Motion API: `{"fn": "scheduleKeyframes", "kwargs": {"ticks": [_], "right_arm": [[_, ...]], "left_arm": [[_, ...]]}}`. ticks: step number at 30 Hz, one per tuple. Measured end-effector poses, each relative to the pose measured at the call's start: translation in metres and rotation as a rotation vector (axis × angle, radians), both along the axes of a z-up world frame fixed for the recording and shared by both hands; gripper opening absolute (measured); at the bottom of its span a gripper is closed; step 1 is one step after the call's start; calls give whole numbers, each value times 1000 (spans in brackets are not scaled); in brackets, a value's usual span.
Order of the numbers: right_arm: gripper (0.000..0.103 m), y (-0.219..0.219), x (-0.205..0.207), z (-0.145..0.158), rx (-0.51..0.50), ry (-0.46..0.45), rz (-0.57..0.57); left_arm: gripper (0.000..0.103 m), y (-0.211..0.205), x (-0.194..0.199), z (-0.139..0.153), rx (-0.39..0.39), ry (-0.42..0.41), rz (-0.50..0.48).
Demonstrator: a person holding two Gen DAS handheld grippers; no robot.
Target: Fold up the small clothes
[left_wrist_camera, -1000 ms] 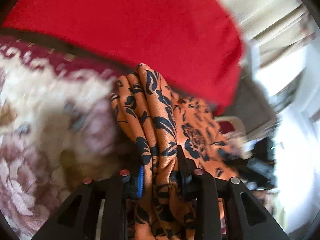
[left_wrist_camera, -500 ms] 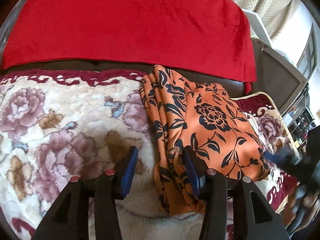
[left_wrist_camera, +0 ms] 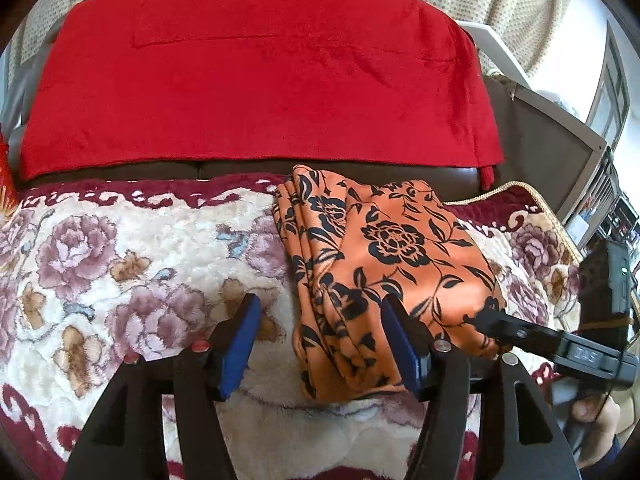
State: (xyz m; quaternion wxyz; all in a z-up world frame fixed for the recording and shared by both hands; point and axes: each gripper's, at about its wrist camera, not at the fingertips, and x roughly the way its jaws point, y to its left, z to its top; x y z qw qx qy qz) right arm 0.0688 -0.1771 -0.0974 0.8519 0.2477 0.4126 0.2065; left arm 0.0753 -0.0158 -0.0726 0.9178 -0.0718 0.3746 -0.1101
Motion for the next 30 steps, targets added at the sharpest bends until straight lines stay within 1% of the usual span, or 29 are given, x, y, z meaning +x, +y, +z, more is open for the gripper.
{"fn": "scheduleKeyframes", "kwargs": {"ticks": [2,3,5,6,7,8,9,10,11,14,15,16,18,20,22,23,24,26,27,28,30], "right_arm": [[86,2,4,-3,3,6,-9],[86,3,4,0,12,0,-5],[86,5,5,4,23,-5,11],[86,5,5,5,23,-6,15],[86,5,5,4,22,-4,16],[86,4,5,4,23,-1,17],[86,2,4,4,27,1,14],[86,0,2,5,31,-1,12],[87,-1,0,6,33,-6,11],[87,-11,-8,17,22,-37,-6],[87,-15,-8,21,20,-47,-12],[87,-18,-5,24,20,-50,-14],[87,-23,8,28,15,-40,-35],[87,-25,27,28,49,-12,-16],[87,-26,47,23,87,32,1],[87,-27,56,19,76,50,-16],[86,-29,61,14,58,70,-33],[87,-32,63,8,85,92,-39],[87,-33,59,8,101,82,-34],[87,-33,57,8,97,73,-30],[87,-32,51,8,86,68,-21]], "left_arm": [[70,-1,-6,3,-16,-12,12],[75,-3,-8,3,-26,-20,15],[77,-10,-8,-6,-23,-15,-2],[77,-17,-3,-19,10,22,-20],[73,-21,3,-31,39,60,-21],[69,-20,13,-52,50,125,-8],[68,-16,17,-61,25,159,-4],[70,-8,19,-70,-35,182,6],[70,-2,18,-70,-67,172,11],[70,-3,15,-64,-28,147,-10],[70,-3,14,-64,-27,149,-10],[70,-2,14,-63,-36,159,-3],[70,-2,11,-61,-31,156,0],[69,-2,8,-56,-12,150,0],[69,0,6,-46,-35,149,-2],[69,5,7,-36,-73,135,2],[69,8,8,-29,-95,121,3],[69,16,21,-13,-123,85,10],[69,17,30,-10,-112,78,15],[69,18,39,-10,-94,76,16],[69,14,68,-15,-76,110,4]]}}
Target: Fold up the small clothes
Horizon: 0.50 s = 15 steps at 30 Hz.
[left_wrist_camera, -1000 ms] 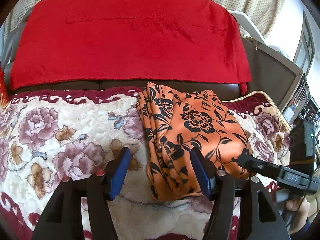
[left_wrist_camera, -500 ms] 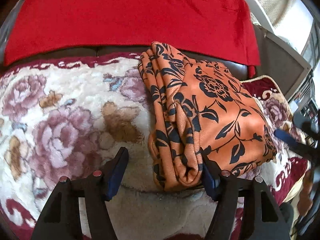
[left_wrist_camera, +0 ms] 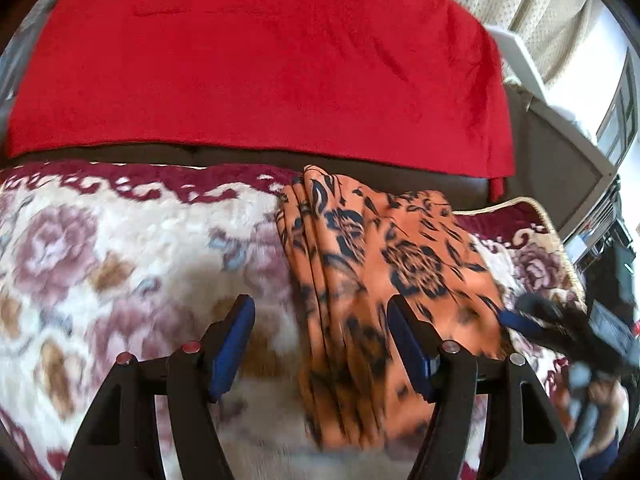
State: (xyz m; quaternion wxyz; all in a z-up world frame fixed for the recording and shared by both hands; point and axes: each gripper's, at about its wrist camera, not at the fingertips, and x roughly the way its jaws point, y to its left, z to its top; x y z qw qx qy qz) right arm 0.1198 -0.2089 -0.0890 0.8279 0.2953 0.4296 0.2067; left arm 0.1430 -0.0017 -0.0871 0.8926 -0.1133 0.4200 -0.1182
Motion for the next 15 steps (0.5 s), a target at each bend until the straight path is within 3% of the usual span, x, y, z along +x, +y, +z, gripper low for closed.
{"fn": "scheduleKeyframes", "kwargs": {"ticks": [3,6,10,12,15], "right_arm": [[87,0,-7,1,-10,1,11],[87,-3,-20,6,-1,-12,14],[87,-7,-49,5,50,-31,18],[87,-10,-60,0,82,-29,2],[87,-15,-74,-4,108,-27,-21]], "left_arm": [[69,4,38,-13,3,77,28],[68,21,48,-10,-94,114,71],[69,28,11,0,-207,91,23],[69,27,-20,-4,-296,106,12],[69,18,-52,-19,-359,123,27]]}}
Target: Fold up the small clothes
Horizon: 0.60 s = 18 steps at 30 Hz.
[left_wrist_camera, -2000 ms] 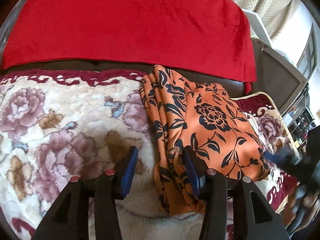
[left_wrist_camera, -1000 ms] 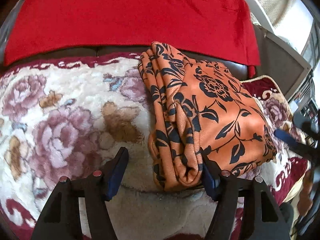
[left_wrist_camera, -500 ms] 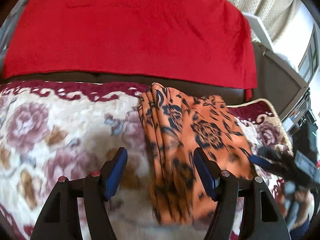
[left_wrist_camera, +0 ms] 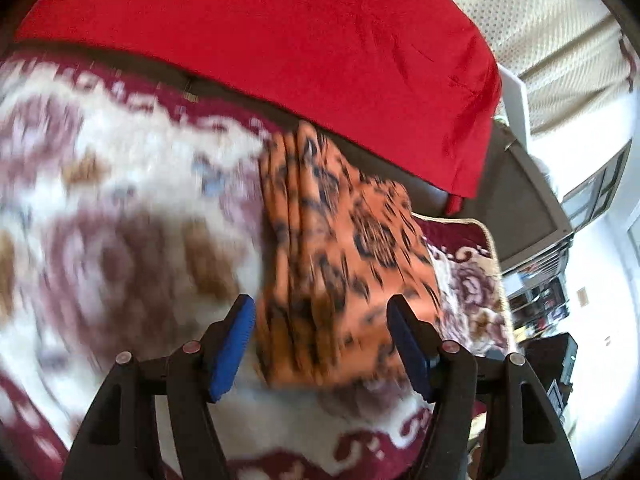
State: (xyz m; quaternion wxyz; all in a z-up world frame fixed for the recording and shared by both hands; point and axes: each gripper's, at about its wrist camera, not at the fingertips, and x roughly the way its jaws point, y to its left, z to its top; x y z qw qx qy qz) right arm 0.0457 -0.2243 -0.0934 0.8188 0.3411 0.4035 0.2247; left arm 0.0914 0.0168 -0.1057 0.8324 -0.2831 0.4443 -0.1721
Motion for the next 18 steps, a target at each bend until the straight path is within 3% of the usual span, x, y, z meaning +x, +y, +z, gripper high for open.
{"fn": "scheduleKeyframes", "kwargs": {"ticks": [3,5,6,7,8,10,14,16,18], "right_arm": [[87,-2,-11,0,20,2,-11],[87,-3,-17,2,20,0,-12],[87,-4,-20,3,19,0,-11],[87,-5,-22,3,17,-1,-15],[87,-6,-26,4,18,-4,-19],[87,-9,-31,3,22,-4,-24],[87,-12,-41,0,23,7,-37],[87,-14,-44,0,24,3,-38],[87,-14,-43,-2,24,10,-37]], "left_arm": [[68,-17,-4,-17,24,39,-13],[61,-25,0,-20,43,42,-16],[50,-27,2,-19,57,40,-12],[25,-28,6,-20,71,49,-9],[14,-28,11,-21,79,64,-14],[13,-22,12,-18,49,65,-19],[12,-21,-9,19,76,-59,-25],[12,-24,-8,12,121,-59,-32],[12,-22,4,-20,161,20,-12]]}}
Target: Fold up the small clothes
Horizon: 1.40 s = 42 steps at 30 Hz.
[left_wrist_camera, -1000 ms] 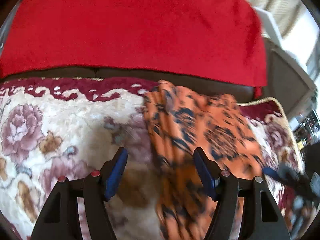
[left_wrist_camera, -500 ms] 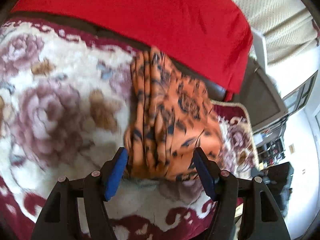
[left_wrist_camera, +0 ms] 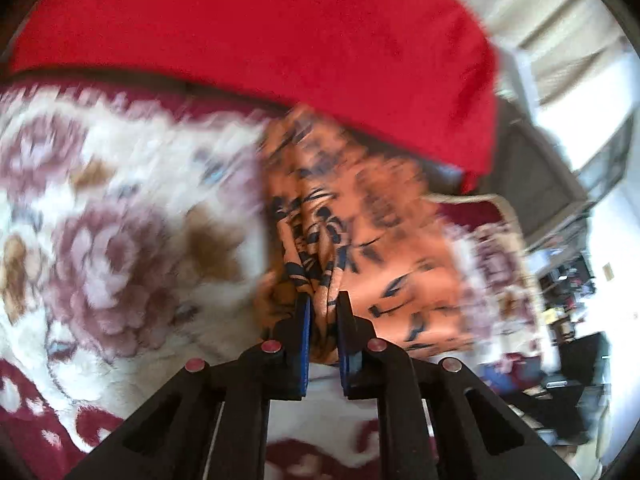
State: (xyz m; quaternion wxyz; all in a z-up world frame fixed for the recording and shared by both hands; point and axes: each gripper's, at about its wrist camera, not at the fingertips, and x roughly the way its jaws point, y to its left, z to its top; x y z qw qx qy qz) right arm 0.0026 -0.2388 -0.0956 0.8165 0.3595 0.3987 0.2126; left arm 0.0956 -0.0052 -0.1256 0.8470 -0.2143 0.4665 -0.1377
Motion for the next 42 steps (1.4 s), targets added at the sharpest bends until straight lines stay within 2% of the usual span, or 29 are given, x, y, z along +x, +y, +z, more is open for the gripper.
{"fn": "scheduleKeyframes", "kwargs": {"ticks": [1,2,3,4,6,12,16,19,21,23,26,27,28,29,30,31,33,36,38,42], "right_arm": [[87,-1,1,-1,2,2,-1],[87,-2,2,-1,5,3,-2],[87,-4,4,-2,11,6,-3],[87,-5,4,-2,17,8,-3],[87,-9,4,-2,19,9,-9],[87,-16,2,-4,53,9,-31],[87,-12,0,-5,57,13,-24],[87,-10,0,-5,63,10,-19],[87,-9,-1,-4,65,8,-19],[87,-10,-3,-2,64,4,-18],[87,-15,-5,-1,60,-1,-23],[87,-17,-5,-3,61,4,-26],[87,-17,-4,-3,63,9,-28],[87,-16,-5,-3,64,12,-30],[87,-14,-7,0,52,4,-32],[87,-11,-10,5,24,-10,-36],[87,2,-19,21,-78,-58,-34],[91,26,-33,45,-233,-131,-20],[91,44,-44,58,-358,-173,-17],[93,69,-65,66,-514,-207,-23]], "left_arm": [[14,5,7,-21,-26,52,5],[16,10,7,-27,-57,63,6],[17,16,5,-29,-109,49,17],[20,18,2,-25,-123,39,17],[29,19,0,-17,-103,27,17],[29,21,-12,20,-107,-53,15],[30,7,1,35,-80,-81,-12],[29,-5,26,15,-21,10,-10],[15,-2,34,-2,-10,68,6],[14,6,29,-8,-57,73,27],[14,8,21,-1,-48,69,51],[17,8,18,4,-35,63,59],[36,8,13,9,-17,55,67],[49,5,6,18,27,39,81],[71,3,-4,26,60,2,90],[80,-1,-17,38,108,-62,96],[82,-8,-34,52,204,-138,99],[85,-22,-57,67,311,-207,66],[87,-26,-70,75,347,-238,73],[91,-32,-94,90,397,-312,101]]}}
